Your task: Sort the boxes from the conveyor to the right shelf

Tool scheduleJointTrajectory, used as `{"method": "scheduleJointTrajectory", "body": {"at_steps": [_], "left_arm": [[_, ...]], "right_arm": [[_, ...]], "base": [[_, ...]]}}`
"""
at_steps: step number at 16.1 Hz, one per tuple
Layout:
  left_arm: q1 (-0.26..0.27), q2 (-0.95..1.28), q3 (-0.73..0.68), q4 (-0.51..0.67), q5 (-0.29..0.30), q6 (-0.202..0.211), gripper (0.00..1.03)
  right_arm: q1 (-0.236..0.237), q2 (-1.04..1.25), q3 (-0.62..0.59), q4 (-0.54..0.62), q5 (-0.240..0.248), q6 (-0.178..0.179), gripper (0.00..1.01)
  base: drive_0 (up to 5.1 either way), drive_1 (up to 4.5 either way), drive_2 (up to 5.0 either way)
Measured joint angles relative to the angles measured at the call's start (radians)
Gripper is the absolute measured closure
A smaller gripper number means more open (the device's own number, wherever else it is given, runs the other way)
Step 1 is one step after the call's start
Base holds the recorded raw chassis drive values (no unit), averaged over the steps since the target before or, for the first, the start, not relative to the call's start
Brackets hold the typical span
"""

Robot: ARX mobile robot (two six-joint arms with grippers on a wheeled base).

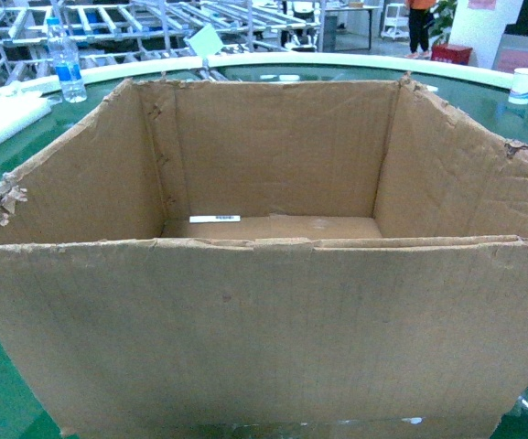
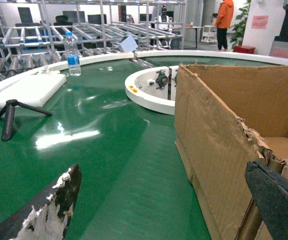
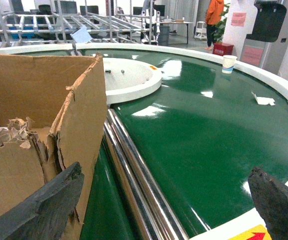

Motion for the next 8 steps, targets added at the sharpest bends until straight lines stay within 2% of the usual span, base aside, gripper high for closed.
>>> {"method": "scheduleJointTrajectory", "body": {"at_steps": [8], "left_arm": [[0.0, 0.0, 0.0, 0.0, 0.0, 0.0, 0.05]], "right_arm": [[0.0, 0.0, 0.0, 0.0, 0.0, 0.0, 0.03]], "base": [[0.0, 0.0, 0.0]]}}
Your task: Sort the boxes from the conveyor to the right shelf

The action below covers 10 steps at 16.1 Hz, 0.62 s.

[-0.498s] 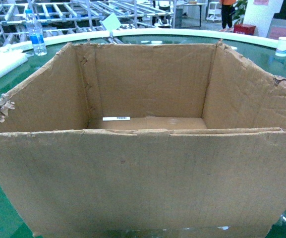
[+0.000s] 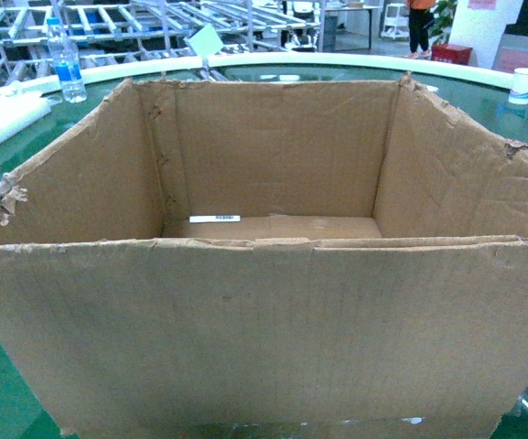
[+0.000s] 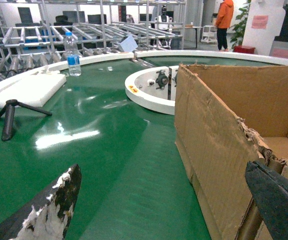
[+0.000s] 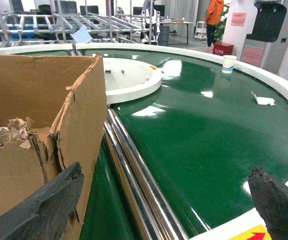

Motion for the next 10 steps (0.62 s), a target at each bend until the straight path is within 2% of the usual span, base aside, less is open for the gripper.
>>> {"method": "scheduleJointTrajectory", "body": {"at_steps": [10], "left_arm": [[0.0, 0.0, 0.0, 0.0, 0.0, 0.0, 0.05]], "right_arm": [[0.0, 0.0, 0.0, 0.0, 0.0, 0.0, 0.03]], "base": [[0.0, 0.0, 0.0]]}}
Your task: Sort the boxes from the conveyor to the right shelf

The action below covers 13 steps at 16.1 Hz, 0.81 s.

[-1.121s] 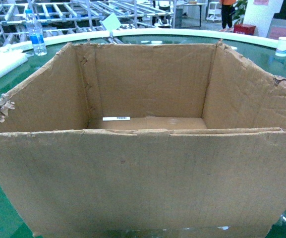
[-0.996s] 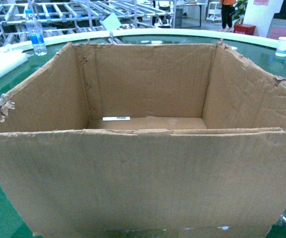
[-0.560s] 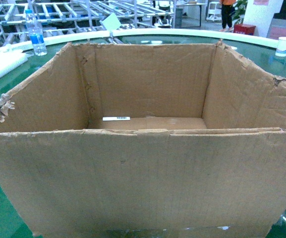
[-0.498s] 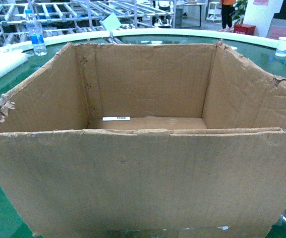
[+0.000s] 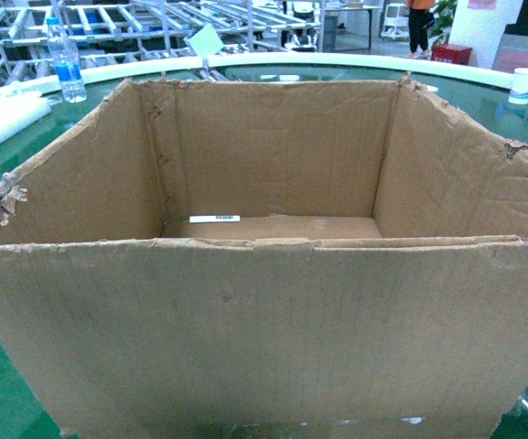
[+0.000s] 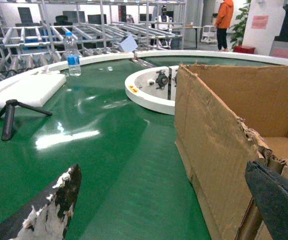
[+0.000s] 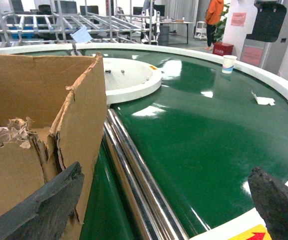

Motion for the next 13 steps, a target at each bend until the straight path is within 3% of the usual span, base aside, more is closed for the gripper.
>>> {"method": "scheduleJointTrajectory", "body": {"at_steps": [13], "left_arm": [[0.0, 0.0, 0.0, 0.0, 0.0, 0.0, 0.05]], "right_arm": [[0.0, 0.0, 0.0, 0.0, 0.0, 0.0, 0.03]], "base": [[0.0, 0.0, 0.0]]}}
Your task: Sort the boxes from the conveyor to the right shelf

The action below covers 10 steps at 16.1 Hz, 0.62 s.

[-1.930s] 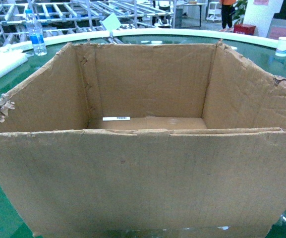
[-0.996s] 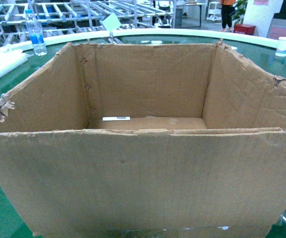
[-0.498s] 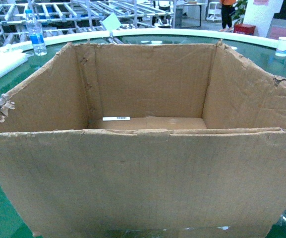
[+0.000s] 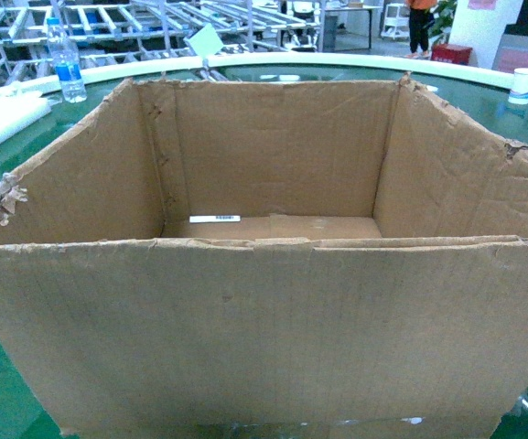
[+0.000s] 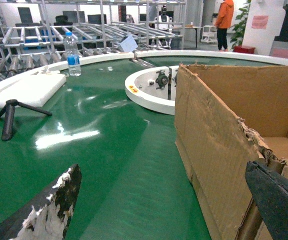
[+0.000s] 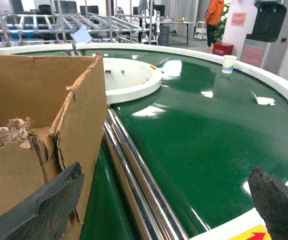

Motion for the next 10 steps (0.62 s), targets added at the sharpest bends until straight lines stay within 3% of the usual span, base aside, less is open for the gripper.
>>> {"method": "scheduleJointTrajectory", "body": {"at_steps": [10], "left_arm": [[0.0, 0.0, 0.0, 0.0, 0.0, 0.0, 0.05]], "right_arm": [[0.0, 0.0, 0.0, 0.0, 0.0, 0.0, 0.03]], "base": [[0.0, 0.0, 0.0]]}}
